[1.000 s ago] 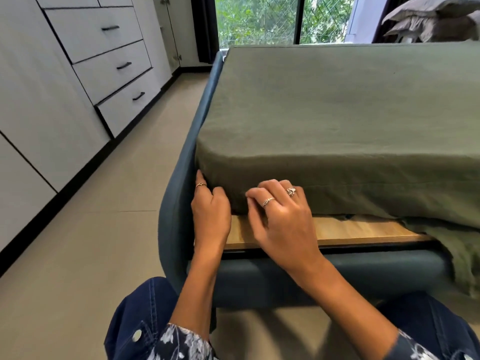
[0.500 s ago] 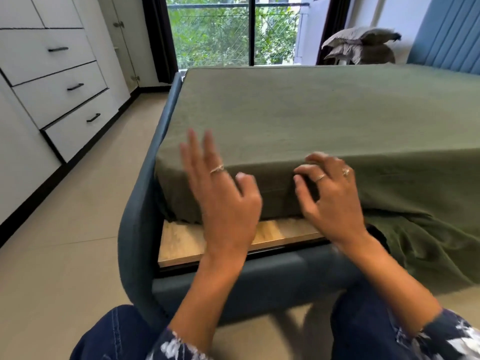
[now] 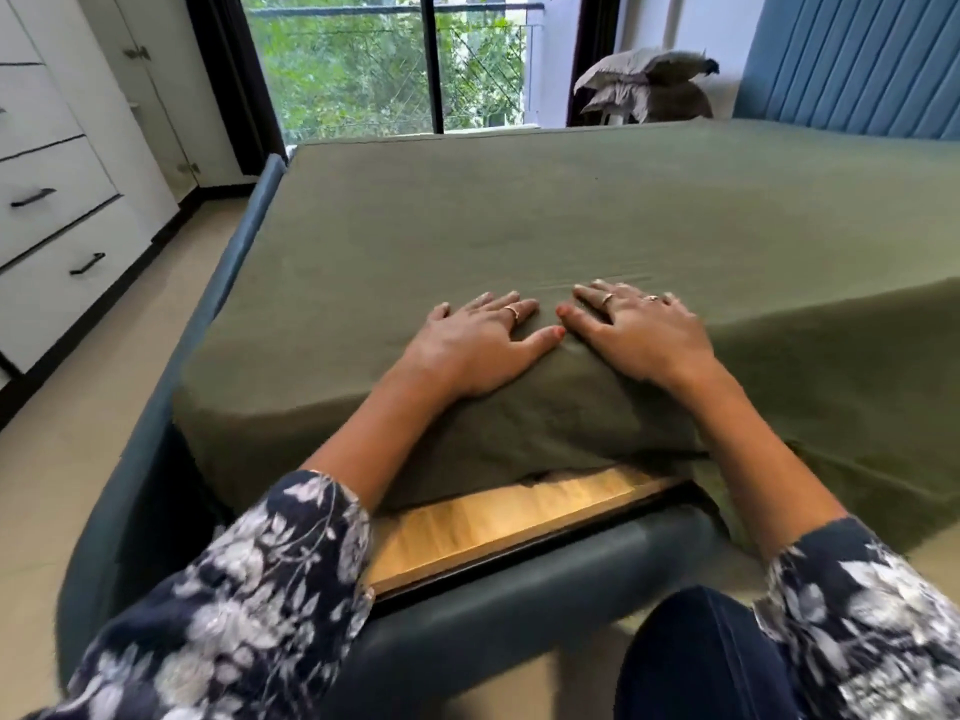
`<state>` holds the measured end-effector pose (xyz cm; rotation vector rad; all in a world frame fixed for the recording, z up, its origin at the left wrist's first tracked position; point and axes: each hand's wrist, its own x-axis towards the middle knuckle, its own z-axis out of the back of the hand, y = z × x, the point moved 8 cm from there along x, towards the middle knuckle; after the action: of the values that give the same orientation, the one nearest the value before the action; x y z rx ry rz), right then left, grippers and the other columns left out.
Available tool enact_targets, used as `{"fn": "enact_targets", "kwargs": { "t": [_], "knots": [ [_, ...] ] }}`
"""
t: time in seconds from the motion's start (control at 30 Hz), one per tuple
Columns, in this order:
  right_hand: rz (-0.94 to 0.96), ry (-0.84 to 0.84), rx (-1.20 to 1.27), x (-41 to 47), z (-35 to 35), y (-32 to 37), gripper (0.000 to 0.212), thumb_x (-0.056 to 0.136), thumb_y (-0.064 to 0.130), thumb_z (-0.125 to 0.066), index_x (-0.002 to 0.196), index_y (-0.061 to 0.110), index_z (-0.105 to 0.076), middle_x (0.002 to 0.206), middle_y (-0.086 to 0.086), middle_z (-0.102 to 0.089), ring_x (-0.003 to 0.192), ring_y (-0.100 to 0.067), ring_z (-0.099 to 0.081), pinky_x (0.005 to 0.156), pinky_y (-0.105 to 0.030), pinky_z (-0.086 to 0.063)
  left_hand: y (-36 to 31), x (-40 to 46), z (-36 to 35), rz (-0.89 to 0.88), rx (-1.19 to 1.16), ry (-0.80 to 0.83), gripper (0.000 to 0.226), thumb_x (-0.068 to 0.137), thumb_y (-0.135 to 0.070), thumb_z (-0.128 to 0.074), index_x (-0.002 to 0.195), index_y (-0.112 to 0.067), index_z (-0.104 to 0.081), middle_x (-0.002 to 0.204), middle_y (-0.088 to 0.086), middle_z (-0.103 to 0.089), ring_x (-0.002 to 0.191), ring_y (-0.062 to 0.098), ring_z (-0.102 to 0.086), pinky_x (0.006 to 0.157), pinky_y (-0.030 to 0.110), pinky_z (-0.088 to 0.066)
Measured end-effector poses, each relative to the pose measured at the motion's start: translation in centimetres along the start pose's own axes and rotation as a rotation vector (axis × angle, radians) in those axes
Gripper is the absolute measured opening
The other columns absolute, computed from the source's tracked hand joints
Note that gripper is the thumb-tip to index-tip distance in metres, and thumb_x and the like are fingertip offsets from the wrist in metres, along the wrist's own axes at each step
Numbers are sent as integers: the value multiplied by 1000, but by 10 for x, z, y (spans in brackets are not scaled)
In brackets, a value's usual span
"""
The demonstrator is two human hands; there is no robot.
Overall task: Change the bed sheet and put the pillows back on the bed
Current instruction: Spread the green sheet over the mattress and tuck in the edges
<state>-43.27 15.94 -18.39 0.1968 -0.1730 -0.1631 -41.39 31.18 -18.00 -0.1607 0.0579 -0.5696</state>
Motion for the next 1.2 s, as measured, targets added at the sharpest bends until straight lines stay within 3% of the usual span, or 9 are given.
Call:
{"fn": "enact_targets", "kwargs": {
  "t": [0.7, 0.77, 0.83, 0.93, 1.0, 1.07, 1.2],
  "knots": [
    [23, -4, 11, 0, -2, 1, 67, 89, 72, -20, 147, 40, -28, 157, 13, -20, 145, -8, -16, 118, -42, -9, 0, -1, -4, -18, 57, 79, 67, 89, -70, -11, 151, -43, -8, 159, -22, -3, 146, 2, -1, 120, 37, -3],
    [36, -71, 35, -3, 4, 2, 65, 90, 71, -24, 144, 38, -36, 154, 10, -30, 143, -11, -25, 117, -42, -15, -2, -2, -3, -12, 56, 93, 70, 87, -71, -10, 151, -44, -8, 158, -22, -4, 146, 2, -2, 120, 37, -4],
    [106, -241, 177, -15, 17, 5, 57, 92, 66, -33, 139, 34, -46, 147, 9, -43, 135, -14, -40, 110, -37, -28, -3, -4, -1, -7, 46, 100, 79, 78, -75, -6, 151, -44, -8, 158, -22, -4, 146, 2, -2, 120, 36, -4],
    [312, -554, 637, -60, 41, -7, 39, 95, 36, -54, 129, 18, -54, 138, 2, -51, 126, -10, -47, 104, -28, -39, -2, -8, 1, -4, 19, 95, 83, 76, -79, -9, 151, -44, -11, 158, -22, -7, 146, 2, -3, 119, 36, -5],
    [293, -697, 696, -98, 36, -41, 35, 93, 20, -59, 125, 5, -55, 130, -8, -52, 125, -15, -46, 105, -28, -37, -3, -8, 2, -12, 20, 75, 81, 80, -83, -12, 151, -43, -14, 158, -20, -10, 146, 2, -5, 120, 36, -6],
    [158, -697, 571, -130, 10, -79, 44, 90, 30, -63, 124, 4, -53, 129, -12, -50, 125, -21, -45, 107, -35, -35, -3, -7, 5, -19, 10, 39, 80, 78, -75, -13, 150, -42, -19, 158, -18, -15, 146, 4, -10, 120, 35, -8],
    [-72, -378, 267, -163, -54, -123, 82, 73, 73, -51, 130, 14, -43, 134, -14, -42, 124, -31, -41, 100, -49, -39, -6, -9, 11, -53, -54, -90, 81, 77, -78, -21, 146, -38, -34, 153, -14, -32, 141, 12, -30, 112, 29, -20]
  ]
}}
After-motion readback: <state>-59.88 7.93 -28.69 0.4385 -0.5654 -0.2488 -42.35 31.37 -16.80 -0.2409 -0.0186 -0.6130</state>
